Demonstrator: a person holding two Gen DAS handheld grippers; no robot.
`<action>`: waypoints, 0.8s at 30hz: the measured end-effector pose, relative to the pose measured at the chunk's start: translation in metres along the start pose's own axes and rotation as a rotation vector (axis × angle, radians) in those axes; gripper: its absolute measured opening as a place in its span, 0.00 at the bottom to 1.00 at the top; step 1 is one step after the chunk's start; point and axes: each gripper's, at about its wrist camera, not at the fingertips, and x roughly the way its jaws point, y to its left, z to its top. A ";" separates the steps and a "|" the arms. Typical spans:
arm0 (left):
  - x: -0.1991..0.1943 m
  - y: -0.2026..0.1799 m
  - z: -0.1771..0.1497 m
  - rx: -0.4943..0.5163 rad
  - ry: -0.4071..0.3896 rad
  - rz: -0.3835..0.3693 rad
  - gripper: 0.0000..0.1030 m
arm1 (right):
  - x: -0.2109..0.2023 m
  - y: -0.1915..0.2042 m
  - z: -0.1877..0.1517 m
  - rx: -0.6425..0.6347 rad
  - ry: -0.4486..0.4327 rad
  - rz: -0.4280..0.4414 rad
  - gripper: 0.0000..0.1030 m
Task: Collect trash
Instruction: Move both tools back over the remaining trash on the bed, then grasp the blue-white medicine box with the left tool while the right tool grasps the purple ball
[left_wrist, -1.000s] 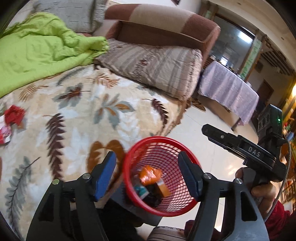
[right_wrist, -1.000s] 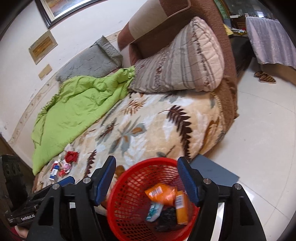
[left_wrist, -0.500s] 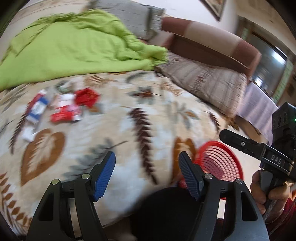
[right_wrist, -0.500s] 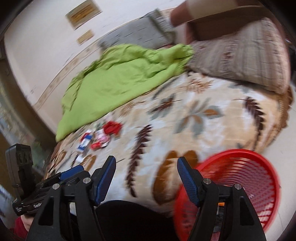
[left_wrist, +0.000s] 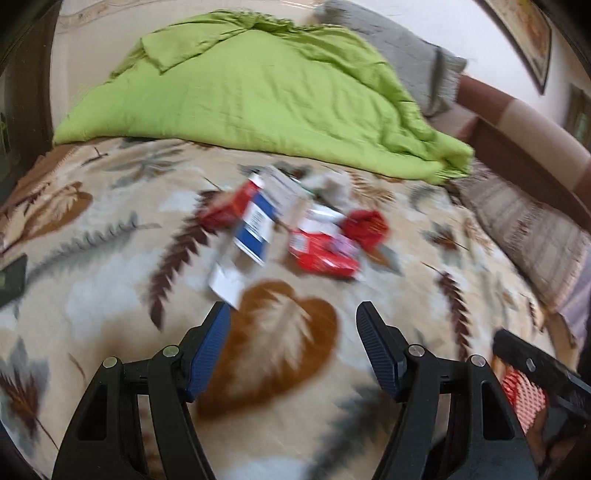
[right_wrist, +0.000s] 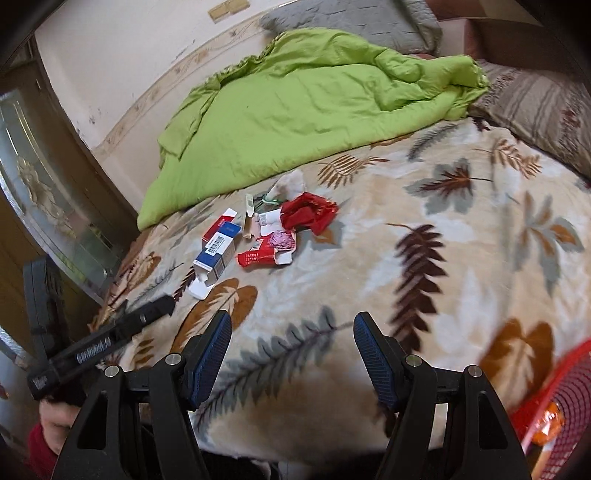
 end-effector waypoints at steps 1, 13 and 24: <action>0.010 0.005 0.010 0.002 0.005 0.026 0.67 | 0.007 0.004 0.002 -0.005 0.004 0.005 0.72; 0.125 0.020 0.053 0.028 0.109 0.204 0.55 | 0.014 0.008 0.003 -0.002 -0.042 0.062 0.72; 0.094 0.040 0.029 -0.097 0.130 0.093 0.34 | 0.023 0.003 0.008 0.034 -0.012 0.071 0.72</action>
